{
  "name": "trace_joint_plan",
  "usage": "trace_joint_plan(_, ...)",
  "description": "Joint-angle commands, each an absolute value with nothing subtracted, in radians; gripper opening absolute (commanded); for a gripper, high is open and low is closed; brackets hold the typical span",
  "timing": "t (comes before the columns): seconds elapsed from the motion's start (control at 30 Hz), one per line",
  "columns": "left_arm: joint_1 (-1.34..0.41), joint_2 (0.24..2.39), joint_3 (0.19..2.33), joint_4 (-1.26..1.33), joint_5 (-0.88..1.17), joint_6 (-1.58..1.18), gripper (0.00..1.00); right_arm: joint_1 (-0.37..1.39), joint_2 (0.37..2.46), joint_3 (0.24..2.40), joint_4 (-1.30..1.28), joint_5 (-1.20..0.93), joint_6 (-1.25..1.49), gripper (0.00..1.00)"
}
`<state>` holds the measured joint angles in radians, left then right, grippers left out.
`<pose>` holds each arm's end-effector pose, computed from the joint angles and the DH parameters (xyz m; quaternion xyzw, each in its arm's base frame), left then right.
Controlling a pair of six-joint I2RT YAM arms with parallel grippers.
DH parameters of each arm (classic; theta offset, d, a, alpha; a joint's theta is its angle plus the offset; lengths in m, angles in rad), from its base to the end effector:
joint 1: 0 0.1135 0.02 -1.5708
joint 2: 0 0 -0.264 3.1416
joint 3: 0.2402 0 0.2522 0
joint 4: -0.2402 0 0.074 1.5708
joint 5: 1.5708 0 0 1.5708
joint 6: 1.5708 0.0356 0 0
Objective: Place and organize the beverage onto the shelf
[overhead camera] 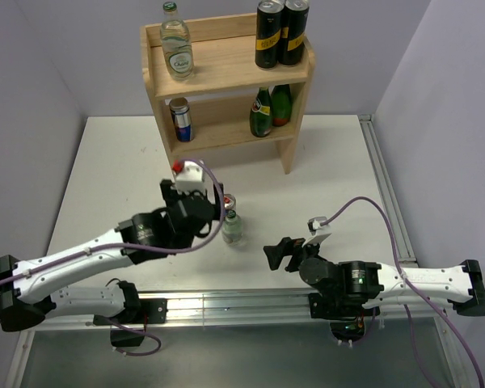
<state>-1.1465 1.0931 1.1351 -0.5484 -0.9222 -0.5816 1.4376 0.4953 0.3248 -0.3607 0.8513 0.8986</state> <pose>0.1182 -0.1928 0.3719 -0.0017 0.8040 -0.0966 0.5867 0.0429 0.1187 0.2072 -0.0128 0.8165 0.2757 0.5070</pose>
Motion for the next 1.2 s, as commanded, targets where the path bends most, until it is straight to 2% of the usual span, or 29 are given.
trace_joint_plan(0.0,-1.219,1.042,0.996,-0.506,-0.87,-0.751,0.99,1.443,0.506,0.331,-0.364,0.902,0.931,1.0)
trace_joint_plan(0.13,-1.298,1.017,0.826,-0.384,-0.825,-0.819,0.99,1.445,0.511,0.334,-0.371,0.91,0.943,1.0)
trace_joint_plan(0.33,-1.333,1.06,0.709,-0.237,-0.801,-0.83,0.99,1.445,0.523,0.342,-0.385,0.914,0.957,1.0)
trace_joint_plan(0.47,-1.332,1.129,0.614,0.063,-0.75,-0.738,0.99,1.445,0.522,0.339,-0.38,0.92,0.957,1.0)
trace_joint_plan(0.53,-1.331,1.228,0.583,0.142,-0.776,-0.712,0.99,1.445,0.519,0.339,-0.379,0.923,0.956,1.0)
trace_joint_plan(0.83,-1.318,1.586,0.581,0.486,-0.92,-0.637,0.99,1.447,0.477,0.328,-0.393,0.919,0.96,1.0)
trace_joint_plan(1.17,-1.29,1.684,0.578,0.6,-1.034,-0.618,0.99,1.447,0.471,0.321,-0.379,0.914,0.945,1.0)
